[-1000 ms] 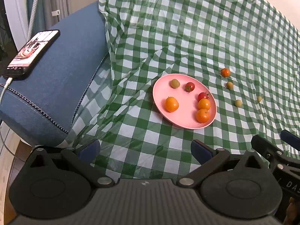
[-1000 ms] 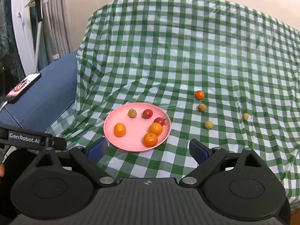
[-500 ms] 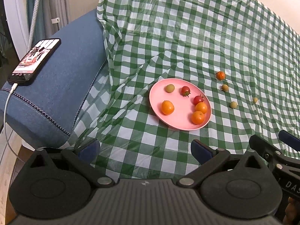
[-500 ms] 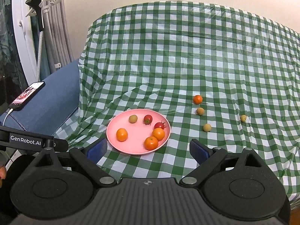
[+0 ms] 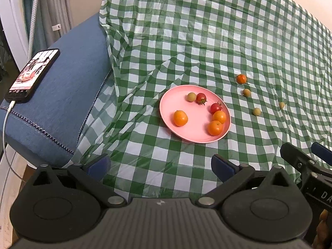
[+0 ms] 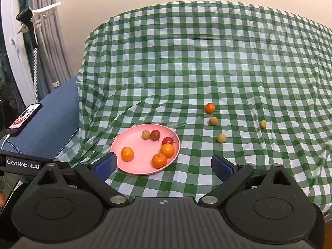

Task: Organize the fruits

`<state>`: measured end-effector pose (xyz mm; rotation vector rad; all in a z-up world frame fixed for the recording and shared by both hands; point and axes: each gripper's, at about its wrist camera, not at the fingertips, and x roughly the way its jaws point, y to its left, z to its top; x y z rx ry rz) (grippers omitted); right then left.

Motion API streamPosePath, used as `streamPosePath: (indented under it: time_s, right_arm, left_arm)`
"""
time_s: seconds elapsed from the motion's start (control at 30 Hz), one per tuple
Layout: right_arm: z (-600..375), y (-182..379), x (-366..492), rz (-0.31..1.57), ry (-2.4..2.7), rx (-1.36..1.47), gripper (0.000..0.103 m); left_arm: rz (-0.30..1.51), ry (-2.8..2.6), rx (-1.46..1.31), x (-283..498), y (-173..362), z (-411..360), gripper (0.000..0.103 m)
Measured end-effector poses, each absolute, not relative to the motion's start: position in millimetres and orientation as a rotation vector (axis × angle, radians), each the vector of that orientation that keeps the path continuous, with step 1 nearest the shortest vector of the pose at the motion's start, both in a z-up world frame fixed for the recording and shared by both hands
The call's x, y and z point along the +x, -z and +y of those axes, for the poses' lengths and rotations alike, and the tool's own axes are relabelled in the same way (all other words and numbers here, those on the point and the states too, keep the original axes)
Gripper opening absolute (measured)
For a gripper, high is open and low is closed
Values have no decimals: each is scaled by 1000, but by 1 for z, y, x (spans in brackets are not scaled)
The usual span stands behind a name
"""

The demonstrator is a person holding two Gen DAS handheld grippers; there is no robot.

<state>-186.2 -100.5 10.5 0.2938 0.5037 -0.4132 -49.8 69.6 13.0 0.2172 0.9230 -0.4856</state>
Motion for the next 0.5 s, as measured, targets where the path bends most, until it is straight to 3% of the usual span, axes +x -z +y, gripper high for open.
streamPosePath:
  time_s: [0.5]
  right_arm:
    - [-151, 4, -198, 493, 506, 365, 98]
  left_arm:
    - [928, 548, 254, -41, -20, 5, 103]
